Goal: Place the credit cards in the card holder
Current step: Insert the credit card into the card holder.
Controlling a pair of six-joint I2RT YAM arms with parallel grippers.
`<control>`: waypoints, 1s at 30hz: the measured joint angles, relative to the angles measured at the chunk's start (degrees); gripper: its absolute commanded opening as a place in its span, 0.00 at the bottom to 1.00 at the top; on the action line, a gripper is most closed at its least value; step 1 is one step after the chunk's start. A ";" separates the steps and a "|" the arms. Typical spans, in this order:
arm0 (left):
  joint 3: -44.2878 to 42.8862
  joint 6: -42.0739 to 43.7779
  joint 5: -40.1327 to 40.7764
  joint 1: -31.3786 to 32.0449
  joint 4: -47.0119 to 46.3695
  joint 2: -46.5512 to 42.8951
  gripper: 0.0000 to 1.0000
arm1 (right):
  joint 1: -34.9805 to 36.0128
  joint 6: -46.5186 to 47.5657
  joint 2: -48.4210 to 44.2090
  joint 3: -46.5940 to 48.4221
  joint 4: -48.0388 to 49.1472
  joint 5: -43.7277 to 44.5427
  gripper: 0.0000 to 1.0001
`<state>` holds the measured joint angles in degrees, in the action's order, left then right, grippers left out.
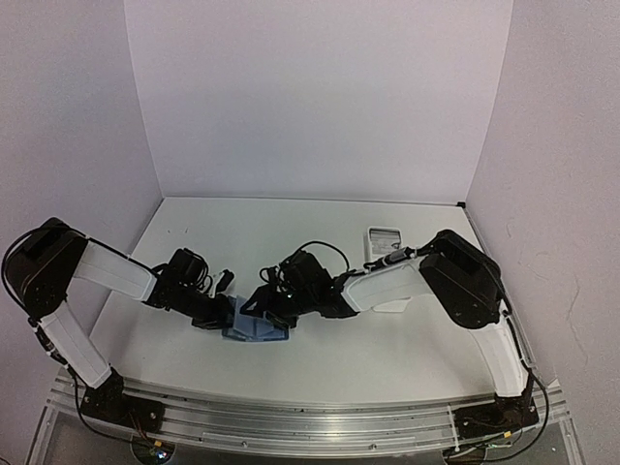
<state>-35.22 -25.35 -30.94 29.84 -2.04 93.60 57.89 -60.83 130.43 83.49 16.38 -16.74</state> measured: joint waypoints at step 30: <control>-7.99 20.56 -3.29 -5.65 10.50 -14.80 0.35 | 0.00 4.43 -6.10 5.69 -24.44 16.42 0.41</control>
<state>-43.21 -4.79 -34.23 24.19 8.46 78.80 57.89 -56.41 124.34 89.18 -8.06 -0.32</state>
